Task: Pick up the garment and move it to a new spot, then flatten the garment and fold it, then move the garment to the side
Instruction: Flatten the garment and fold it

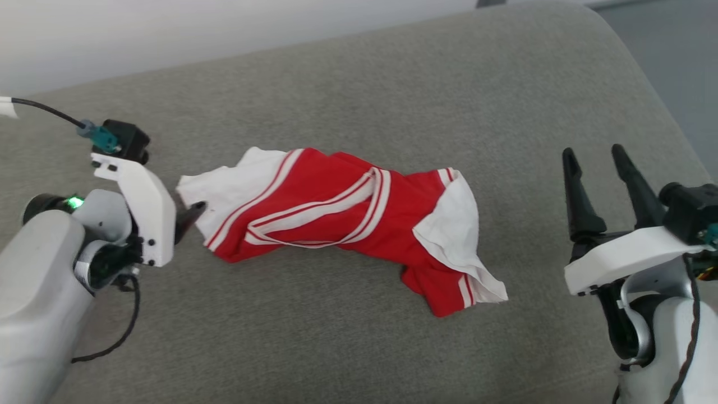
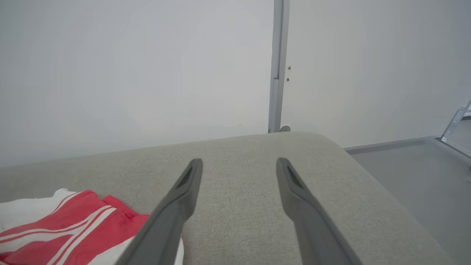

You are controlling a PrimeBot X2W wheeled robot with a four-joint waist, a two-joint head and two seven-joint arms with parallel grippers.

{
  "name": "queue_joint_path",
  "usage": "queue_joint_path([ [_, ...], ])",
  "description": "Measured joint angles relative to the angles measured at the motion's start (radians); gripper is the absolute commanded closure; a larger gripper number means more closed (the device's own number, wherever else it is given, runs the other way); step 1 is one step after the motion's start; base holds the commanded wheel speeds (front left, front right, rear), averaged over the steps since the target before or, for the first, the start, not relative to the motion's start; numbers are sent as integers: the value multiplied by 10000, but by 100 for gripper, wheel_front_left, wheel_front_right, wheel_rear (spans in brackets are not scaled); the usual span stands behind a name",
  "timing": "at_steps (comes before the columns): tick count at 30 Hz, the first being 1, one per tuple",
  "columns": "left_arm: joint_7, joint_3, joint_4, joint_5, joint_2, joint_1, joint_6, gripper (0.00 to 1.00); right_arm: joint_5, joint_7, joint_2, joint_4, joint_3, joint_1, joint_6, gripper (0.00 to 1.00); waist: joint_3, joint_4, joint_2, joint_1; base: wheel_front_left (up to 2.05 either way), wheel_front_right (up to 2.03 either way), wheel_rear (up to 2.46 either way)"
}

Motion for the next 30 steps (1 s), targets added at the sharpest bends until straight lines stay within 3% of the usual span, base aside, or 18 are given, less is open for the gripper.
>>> queue_joint_path([
  [11, 821, -142, 2082, -194, -502, -785, 134, 0, 477, -360, 8, 736, 395, -104, 0, 0, 663, -608, 0, 0, 0, 0, 0],
  [12, 890, -132, 2236, -245, -585, -850, 148, 5, 477, -370, 6, 773, 412, -115, 0, 0, 687, -622, 1, 0, 0, 0, 0],
  [13, 982, -167, 2380, -265, -623, -938, 146, 100, 487, -384, 8, 815, 430, -134, 0, 0, 698, -628, 1, 0, 0, 0, 0],
  [23, 926, -247, 3041, -545, -924, -1080, 46, 100, 222, -242, 12, 909, 134, -109, 0, 0, 328, -228, 0, 0, 0, 0, 0],
  [30, 671, -56, 2694, -713, -349, -849, 46, 100, 4, 58, 17, 654, -366, 191, 0, 0, -72, 543, 0, 0, 0, 0, 0],
])
